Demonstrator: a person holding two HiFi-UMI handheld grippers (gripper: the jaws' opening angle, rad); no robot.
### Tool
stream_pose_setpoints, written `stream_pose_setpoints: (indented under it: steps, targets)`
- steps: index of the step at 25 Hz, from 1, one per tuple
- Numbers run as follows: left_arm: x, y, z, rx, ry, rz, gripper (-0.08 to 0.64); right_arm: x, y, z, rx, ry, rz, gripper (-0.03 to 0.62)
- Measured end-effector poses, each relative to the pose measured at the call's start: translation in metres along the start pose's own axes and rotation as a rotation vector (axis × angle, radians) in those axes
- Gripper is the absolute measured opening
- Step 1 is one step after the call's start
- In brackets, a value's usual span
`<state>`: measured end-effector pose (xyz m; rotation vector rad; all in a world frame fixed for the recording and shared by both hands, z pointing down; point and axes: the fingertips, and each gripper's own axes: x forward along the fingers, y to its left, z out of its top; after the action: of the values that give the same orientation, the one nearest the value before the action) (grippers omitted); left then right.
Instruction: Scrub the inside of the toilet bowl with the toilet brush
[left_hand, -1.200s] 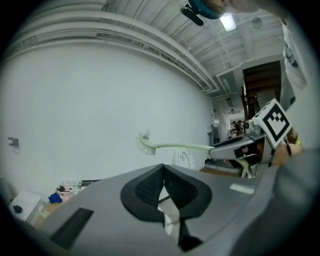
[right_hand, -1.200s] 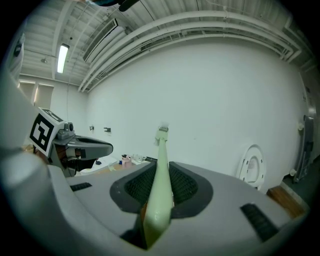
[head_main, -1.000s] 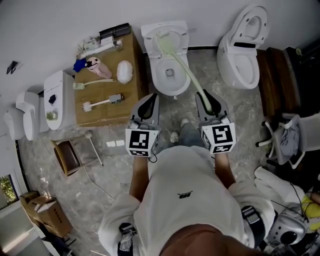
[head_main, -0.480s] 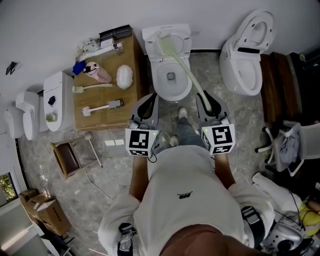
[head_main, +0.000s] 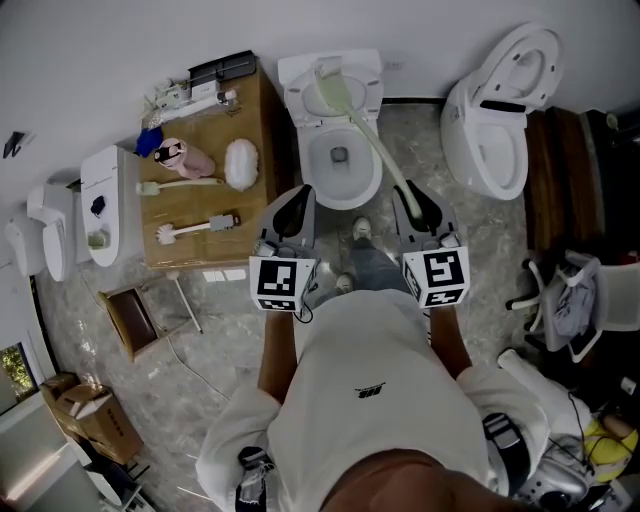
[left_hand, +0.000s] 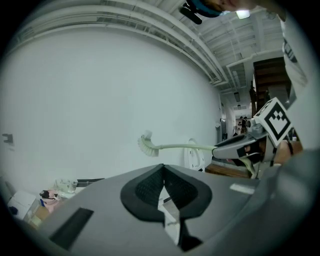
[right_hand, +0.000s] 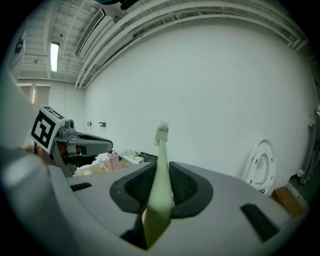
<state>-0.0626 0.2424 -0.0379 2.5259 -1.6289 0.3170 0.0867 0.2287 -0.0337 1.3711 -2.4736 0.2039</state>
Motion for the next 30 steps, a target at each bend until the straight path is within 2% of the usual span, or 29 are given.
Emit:
stream_pose_setpoints:
  steps: [10, 15, 23, 30]
  targets:
    - [0.080, 0.022, -0.016, 0.006, 0.055, 0.045, 0.011, 0.068, -0.050, -0.019, 0.003, 0.078, 0.057, 0.072]
    - [0.111, 0.030, -0.036, -0.020, 0.091, 0.079, 0.011, 0.099, -0.067, -0.036, 0.000, 0.094, 0.086, 0.072]
    - [0.154, 0.046, -0.077, -0.049, 0.136, 0.123, 0.011, 0.144, -0.069, -0.072, 0.022, 0.139, 0.154, 0.072]
    - [0.185, 0.056, -0.119, -0.066, 0.184, 0.126, 0.011, 0.172, -0.074, -0.118, 0.062, 0.217, 0.163, 0.072]
